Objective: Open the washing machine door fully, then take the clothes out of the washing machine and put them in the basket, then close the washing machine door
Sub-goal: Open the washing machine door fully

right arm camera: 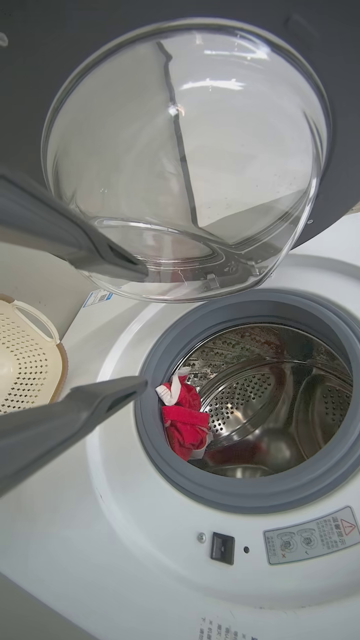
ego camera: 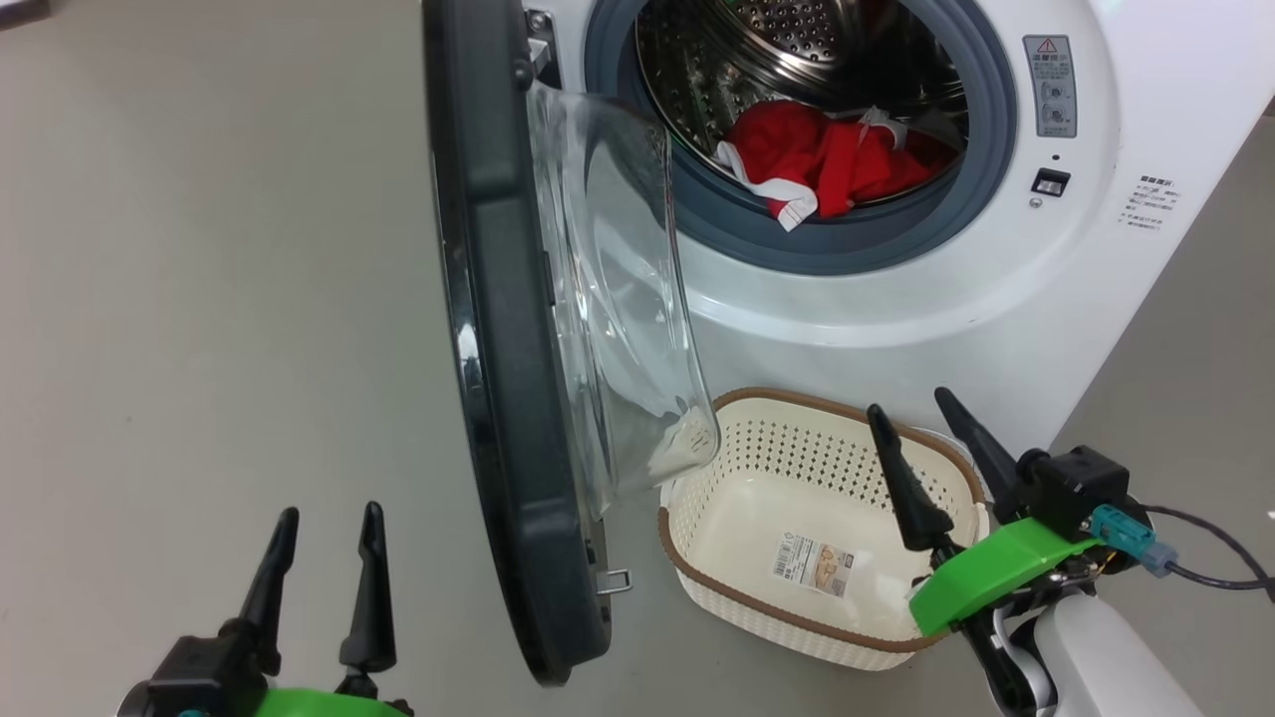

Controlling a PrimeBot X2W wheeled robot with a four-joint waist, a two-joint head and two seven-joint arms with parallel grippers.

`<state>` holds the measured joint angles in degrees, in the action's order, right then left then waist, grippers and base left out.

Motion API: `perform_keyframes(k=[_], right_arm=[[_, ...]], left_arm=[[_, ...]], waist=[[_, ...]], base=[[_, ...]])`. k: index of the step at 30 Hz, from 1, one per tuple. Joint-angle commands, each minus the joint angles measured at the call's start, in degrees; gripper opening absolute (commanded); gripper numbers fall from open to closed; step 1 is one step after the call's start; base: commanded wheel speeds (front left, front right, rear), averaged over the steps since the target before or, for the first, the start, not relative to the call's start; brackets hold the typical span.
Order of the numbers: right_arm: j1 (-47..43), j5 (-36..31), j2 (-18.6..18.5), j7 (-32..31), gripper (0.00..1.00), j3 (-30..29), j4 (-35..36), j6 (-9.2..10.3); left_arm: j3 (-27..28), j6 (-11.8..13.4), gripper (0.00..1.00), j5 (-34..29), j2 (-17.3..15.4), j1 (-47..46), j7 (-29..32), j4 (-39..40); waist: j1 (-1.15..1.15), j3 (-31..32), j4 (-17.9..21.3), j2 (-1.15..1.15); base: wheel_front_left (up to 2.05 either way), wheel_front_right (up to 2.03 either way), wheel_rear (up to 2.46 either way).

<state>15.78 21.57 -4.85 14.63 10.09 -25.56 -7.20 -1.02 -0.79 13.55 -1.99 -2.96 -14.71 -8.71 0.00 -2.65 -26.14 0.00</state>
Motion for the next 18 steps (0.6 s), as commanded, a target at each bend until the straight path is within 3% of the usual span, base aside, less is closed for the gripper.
perform_keyframes(k=[1, 18], right_arm=[[0.21, -0.08, 0.49, 0.36, 1.00, 1.20, 1.50, -0.29], [0.60, 5.18, -1.60, 0.37, 1.00, 5.42, 0.87, -0.29]], left_arm=[[2.05, 0.43, 1.00, -0.90, -0.88, -0.27, -0.29, 1.61], [1.84, -0.72, 1.00, -0.63, -0.88, -0.79, -0.29, 1.85]], waist=[[0.00, -0.02, 0.02, 0.00], [0.00, -0.95, 0.66, 0.00]], base=[[0.00, 0.00, 0.00], [0.00, 0.00, 0.00]])
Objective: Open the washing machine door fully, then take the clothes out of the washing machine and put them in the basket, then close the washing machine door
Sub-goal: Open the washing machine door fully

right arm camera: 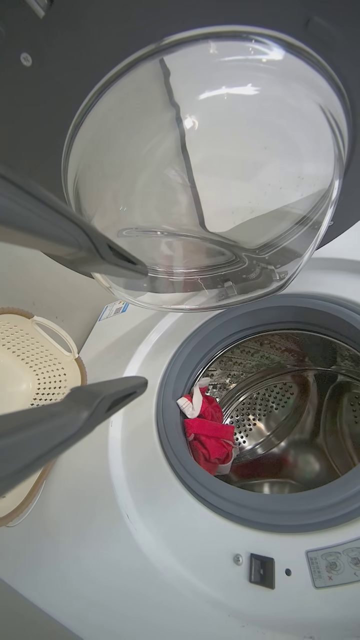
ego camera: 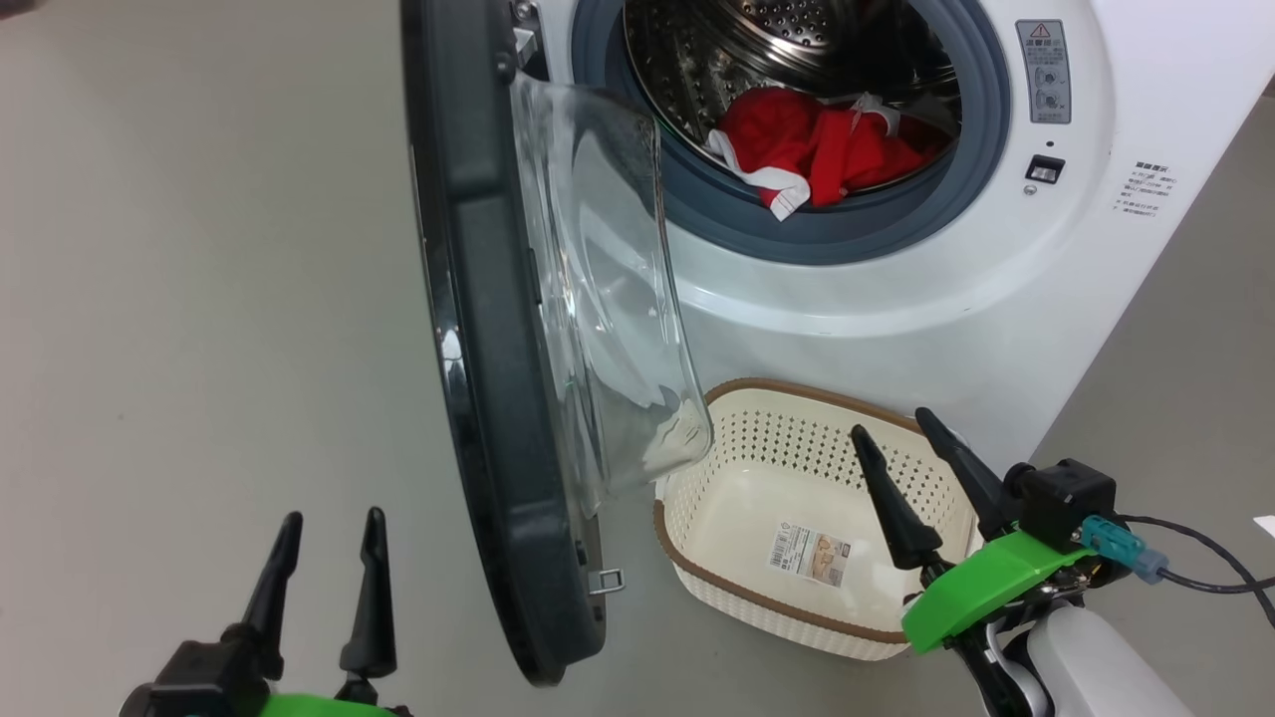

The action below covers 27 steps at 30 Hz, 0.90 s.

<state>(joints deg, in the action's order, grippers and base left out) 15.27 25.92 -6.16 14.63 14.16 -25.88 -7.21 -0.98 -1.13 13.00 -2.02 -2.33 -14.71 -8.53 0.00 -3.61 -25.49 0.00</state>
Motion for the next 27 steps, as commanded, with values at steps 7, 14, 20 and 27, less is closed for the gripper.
perform_keyframes(k=[7, 14, 20, 27], right_arm=[[1.16, 2.08, -0.69, 0.37, 1.00, 1.83, 0.64, -0.28], [1.37, 3.06, -0.73, 0.37, 1.00, 1.85, -0.18, -0.28], [1.32, 4.01, -0.83, 0.37, 1.00, 2.40, -1.02, -0.28], [1.13, 4.18, -0.76, 0.37, 1.00, 2.49, -1.34, -0.28]], left_arm=[[3.28, 0.90, 0.00, -0.58, -0.86, -1.66, -0.29, 5.87], [4.06, 5.12, 0.00, -1.02, -0.86, -2.97, -0.29, 16.54], [1.88, 6.09, 0.00, -3.22, -0.86, -4.62, -0.29, 27.76], [-5.01, 3.70, 0.00, -4.25, -0.86, -5.60, 0.75, 32.98]], waist=[[0.00, 0.37, 0.02, 0.00], [0.00, 0.37, 0.26, 0.00], [0.00, 0.74, 0.53, 0.00], [0.00, 1.19, 0.99, 0.00]], base=[[0.00, 0.00, 0.00], [0.00, 0.00, 0.00], [0.00, 0.00, 0.00], [0.00, 0.00, 0.00]])
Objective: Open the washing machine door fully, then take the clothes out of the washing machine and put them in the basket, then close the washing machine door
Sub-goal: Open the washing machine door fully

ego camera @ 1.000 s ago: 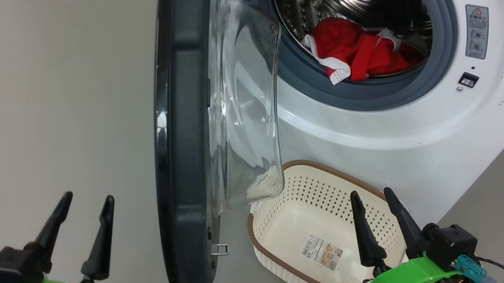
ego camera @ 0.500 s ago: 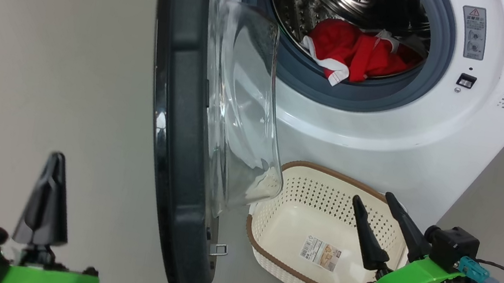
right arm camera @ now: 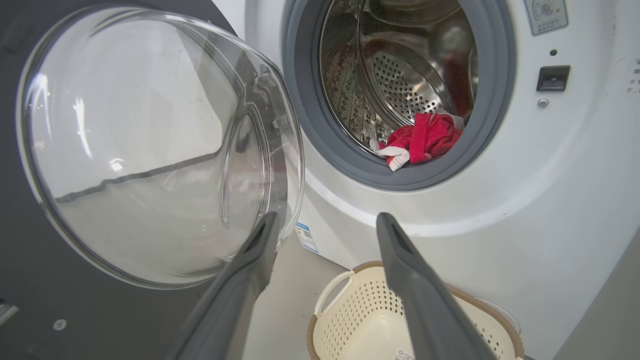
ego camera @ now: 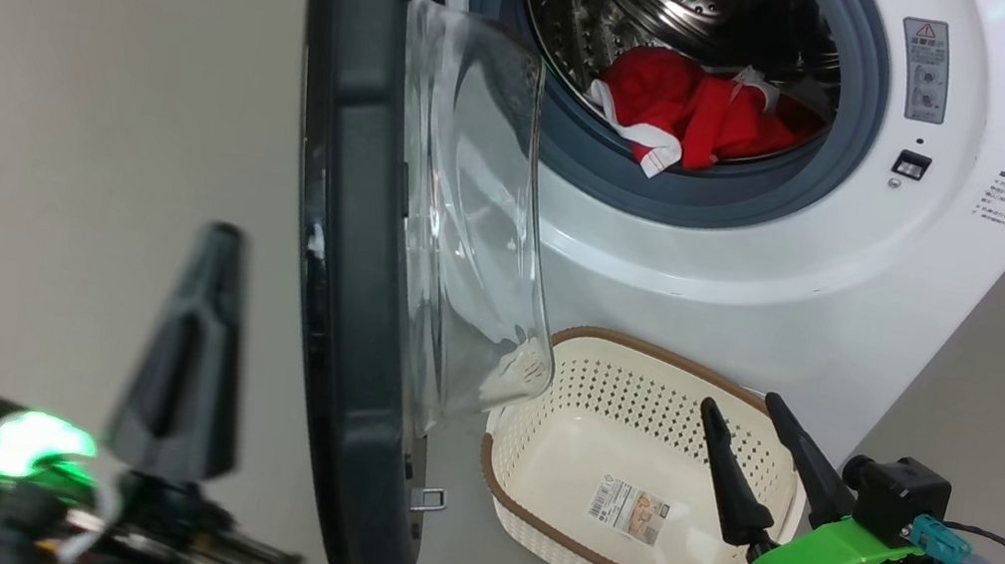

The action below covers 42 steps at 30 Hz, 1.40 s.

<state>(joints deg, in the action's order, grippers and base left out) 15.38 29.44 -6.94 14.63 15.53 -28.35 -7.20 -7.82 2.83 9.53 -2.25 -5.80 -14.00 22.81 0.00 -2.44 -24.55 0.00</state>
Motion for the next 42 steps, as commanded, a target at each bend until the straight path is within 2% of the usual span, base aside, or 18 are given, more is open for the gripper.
perform_keyframes(k=[1, 5, 8, 14, 22, 33, 42], right_arm=[[1.03, 0.69, 0.04, 0.37, 1.00, 1.16, 1.11, -0.29], [1.26, 0.85, 0.09, 0.37, 1.00, 1.42, 1.00, -0.29], [1.61, 0.93, 0.14, 0.37, 1.00, 1.52, 0.77, -0.29], [1.75, 1.14, 0.00, 0.37, 1.00, 1.53, 0.58, -0.29], [1.15, 1.40, -0.35, 0.37, 1.00, 1.27, 0.51, -0.29], [0.60, 2.99, -1.40, 0.37, 1.00, 1.21, -0.22, -0.29], [1.06, 5.42, -2.56, 0.37, 1.00, 1.46, -0.04, -0.29]], left_arm=[[0.22, -0.66, 0.00, -0.67, -0.63, -2.28, 0.79, 1.80], [-6.57, -1.42, 0.00, 1.49, -0.63, -2.65, 4.30, 0.43], [-10.98, -1.07, 0.00, 6.47, -0.63, -2.80, 6.77, -2.83], [-14.70, 0.34, 0.00, 12.63, -0.63, -2.84, 10.48, -10.70], [-13.17, 1.67, 0.00, 15.75, -0.87, -2.94, 10.45, -18.25], [-9.85, 3.90, 0.00, 15.88, -2.73, -1.59, 8.82, -18.96], [-5.46, 7.73, 0.00, 16.19, -4.06, 0.55, 7.89, -17.27]], waist=[[0.00, 0.04, 0.15, 0.00], [0.00, -0.31, 0.57, 0.00], [0.00, -0.70, 0.86, 0.00], [0.00, -1.30, 1.58, 0.00], [0.00, -1.40, 1.99, 0.00], [0.00, -2.43, -0.50, 0.00], [0.00, -4.48, -3.20, 0.00]], base=[[0.00, 0.00, 0.00], [0.00, 0.00, 0.00], [0.00, 0.00, 0.00], [0.00, 0.00, 0.00], [0.00, 0.00, 0.00], [0.00, 0.00, 0.00], [0.00, 0.00, 0.00]])
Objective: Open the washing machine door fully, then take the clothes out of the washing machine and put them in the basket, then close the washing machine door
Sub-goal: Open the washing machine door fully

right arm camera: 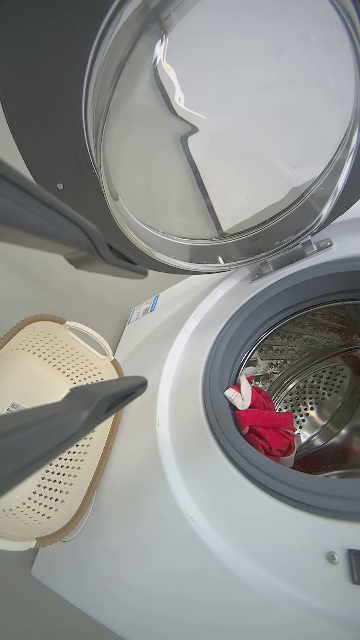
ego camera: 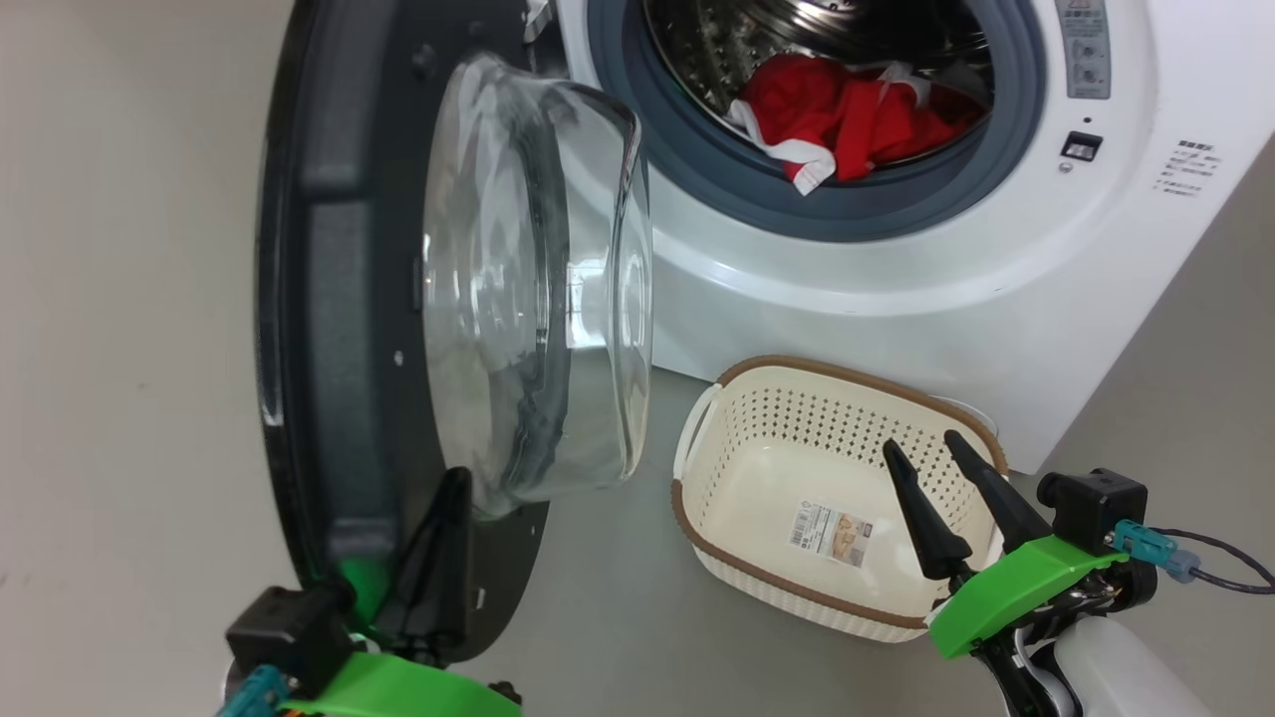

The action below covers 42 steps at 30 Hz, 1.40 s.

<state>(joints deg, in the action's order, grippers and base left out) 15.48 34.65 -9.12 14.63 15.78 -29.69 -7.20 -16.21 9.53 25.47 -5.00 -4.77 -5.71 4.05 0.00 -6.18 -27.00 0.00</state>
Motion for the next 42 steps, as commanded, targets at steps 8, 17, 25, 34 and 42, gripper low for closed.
perform_keyframes(k=[8, 17, 25, 34, 42], right_arm=[[1.07, 1.55, -0.86, 0.37, 1.00, 1.67, 0.86, -0.29], [1.43, 1.59, -1.05, 0.37, 1.00, 2.19, 0.61, -0.29], [1.82, 1.61, -1.89, 0.37, 1.00, 2.65, 0.29, -0.29], [2.09, 2.08, -3.07, 0.37, 1.00, 3.96, 0.04, -0.29], [2.67, 1.98, -3.48, 0.37, 1.00, 5.31, 0.01, -0.29]], left_arm=[[7.23, 2.79, 0.00, 1.53, -3.00, 0.01, -0.92, 1.05], [13.23, 4.75, 0.00, 3.36, -5.77, -0.45, -1.22, -1.10], [17.30, 5.40, 0.00, 4.73, -7.59, -2.62, -2.90, -4.69], [21.24, 4.10, 0.00, 7.13, -8.52, -6.94, -6.59, -13.27], [23.84, 1.53, 0.00, 7.94, -9.87, -11.41, -8.60, -21.15]], waist=[[0.00, -1.37, -1.50, 0.00], [0.00, -2.07, -0.56, 0.00], [0.00, -3.09, -0.12, 0.00], [0.00, -3.97, -0.08, 0.00], [0.00, -4.75, 0.03, 0.00]], base=[[0.00, 0.00, 0.00], [0.00, 0.00, 0.00], [0.00, 0.00, 0.00], [0.00, 0.00, 0.00], [0.00, 0.00, 0.00]])
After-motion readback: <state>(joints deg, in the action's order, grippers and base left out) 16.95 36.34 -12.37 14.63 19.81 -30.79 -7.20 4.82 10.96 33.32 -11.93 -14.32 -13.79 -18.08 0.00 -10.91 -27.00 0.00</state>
